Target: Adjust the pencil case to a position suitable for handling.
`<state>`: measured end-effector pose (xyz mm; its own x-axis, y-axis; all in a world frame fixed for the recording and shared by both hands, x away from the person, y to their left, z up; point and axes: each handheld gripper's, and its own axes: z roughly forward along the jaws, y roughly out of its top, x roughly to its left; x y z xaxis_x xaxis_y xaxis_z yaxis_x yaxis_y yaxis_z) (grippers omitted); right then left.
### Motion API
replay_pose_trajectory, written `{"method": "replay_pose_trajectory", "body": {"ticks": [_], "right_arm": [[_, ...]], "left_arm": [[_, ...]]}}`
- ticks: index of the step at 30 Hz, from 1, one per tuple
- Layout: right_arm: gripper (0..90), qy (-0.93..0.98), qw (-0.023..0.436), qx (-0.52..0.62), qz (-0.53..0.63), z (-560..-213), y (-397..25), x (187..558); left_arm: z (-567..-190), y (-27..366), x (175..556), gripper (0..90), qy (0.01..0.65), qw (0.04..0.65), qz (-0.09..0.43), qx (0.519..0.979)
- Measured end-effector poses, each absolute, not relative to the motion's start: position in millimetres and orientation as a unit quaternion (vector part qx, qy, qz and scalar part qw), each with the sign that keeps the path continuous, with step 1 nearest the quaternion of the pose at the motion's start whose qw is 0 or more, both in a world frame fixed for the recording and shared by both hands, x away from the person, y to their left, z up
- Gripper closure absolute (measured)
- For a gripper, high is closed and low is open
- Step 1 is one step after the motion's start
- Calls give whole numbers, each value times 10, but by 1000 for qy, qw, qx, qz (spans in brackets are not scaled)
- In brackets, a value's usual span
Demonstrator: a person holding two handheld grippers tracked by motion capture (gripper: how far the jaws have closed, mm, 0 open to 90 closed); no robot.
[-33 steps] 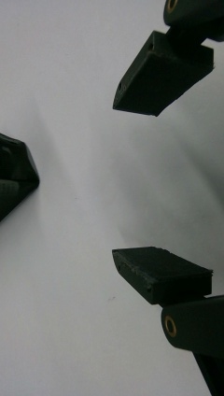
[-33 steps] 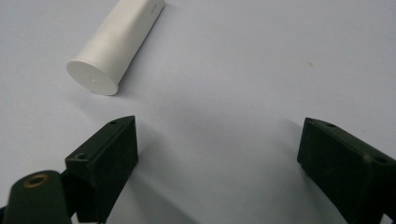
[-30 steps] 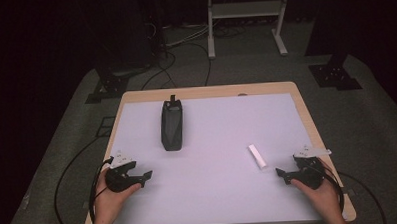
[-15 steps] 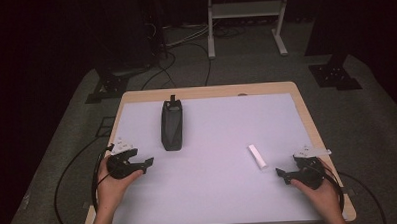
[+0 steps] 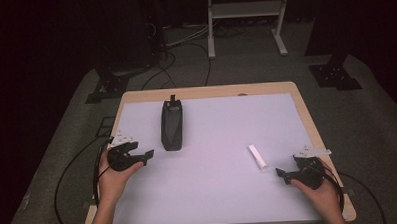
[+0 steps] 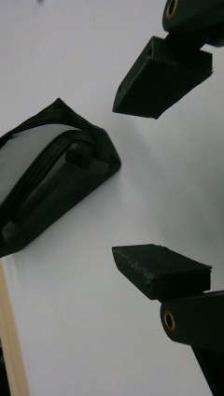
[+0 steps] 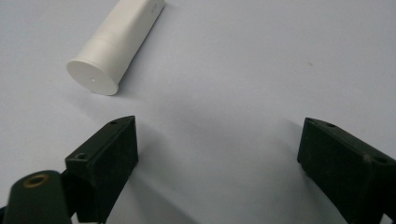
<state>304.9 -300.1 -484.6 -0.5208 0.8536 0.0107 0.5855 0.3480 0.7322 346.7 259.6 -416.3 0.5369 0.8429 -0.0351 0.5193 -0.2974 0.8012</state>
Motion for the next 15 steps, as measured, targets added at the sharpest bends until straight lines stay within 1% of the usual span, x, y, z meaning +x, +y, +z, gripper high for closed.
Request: {"method": "replay_pose_trajectory", "body": {"ticks": [15], "right_arm": [[113,799,192,450,351,-4847,-3001,3049]], "left_arm": [[-4006,2501,3719,264,434,405,209,777]]}}
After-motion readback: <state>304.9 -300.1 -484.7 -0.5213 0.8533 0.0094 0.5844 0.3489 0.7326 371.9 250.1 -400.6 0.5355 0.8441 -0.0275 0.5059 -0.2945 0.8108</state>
